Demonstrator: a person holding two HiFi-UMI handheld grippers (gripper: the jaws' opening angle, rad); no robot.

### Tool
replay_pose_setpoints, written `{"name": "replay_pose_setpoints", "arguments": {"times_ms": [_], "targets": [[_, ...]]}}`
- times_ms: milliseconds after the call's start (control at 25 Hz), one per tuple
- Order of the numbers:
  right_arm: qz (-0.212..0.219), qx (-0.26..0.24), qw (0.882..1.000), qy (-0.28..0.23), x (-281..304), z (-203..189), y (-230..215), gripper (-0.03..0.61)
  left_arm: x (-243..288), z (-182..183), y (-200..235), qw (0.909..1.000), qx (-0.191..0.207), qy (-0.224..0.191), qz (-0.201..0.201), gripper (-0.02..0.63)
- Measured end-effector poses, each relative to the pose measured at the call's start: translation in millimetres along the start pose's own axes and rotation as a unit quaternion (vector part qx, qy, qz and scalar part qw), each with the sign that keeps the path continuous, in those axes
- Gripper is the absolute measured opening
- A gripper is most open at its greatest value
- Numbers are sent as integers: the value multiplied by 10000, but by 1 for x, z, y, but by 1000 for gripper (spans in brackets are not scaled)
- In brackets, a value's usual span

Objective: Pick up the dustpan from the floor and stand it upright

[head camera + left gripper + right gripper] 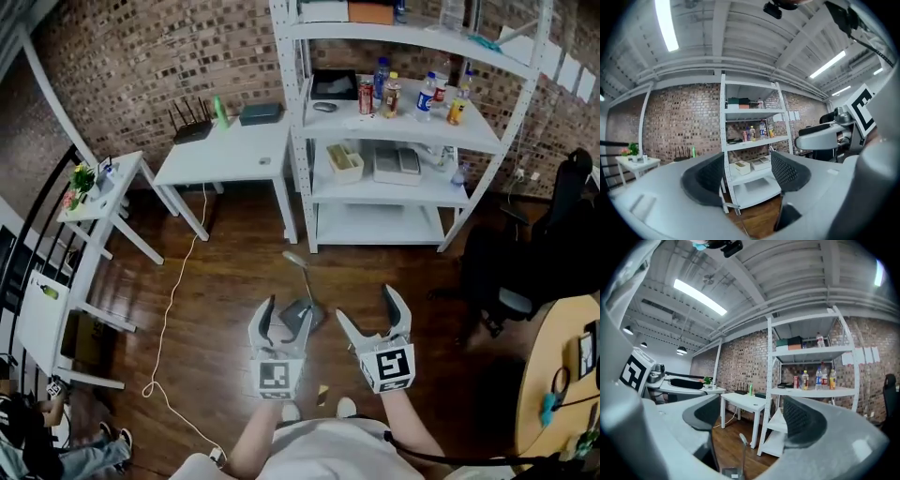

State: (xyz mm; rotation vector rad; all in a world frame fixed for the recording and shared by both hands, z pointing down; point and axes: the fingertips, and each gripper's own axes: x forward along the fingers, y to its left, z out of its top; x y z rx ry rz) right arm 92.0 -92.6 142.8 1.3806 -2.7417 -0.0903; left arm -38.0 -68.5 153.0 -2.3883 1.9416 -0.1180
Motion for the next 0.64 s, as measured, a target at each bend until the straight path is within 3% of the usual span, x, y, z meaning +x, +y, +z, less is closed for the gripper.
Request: {"name": "replay_pose_setpoints", "arguments": {"times_ms": [80, 200, 360, 640], "targets": [[-125, -5, 9999, -113, -4, 11, 1, 399, -4, 19, 2, 9996, 182, -195, -55, 322], [-194, 54, 9997, -123, -6, 15, 8, 399, -13, 35, 6, 9991, 130, -404, -55, 328], [-326, 56, 9994, -134, -9, 23, 18, 397, -31, 30, 21, 9994, -33, -338, 85, 345], [-530, -54, 9984, -179, -10, 37, 29, 396, -55, 22, 34, 9993, -226, -284, -41, 354]]}}
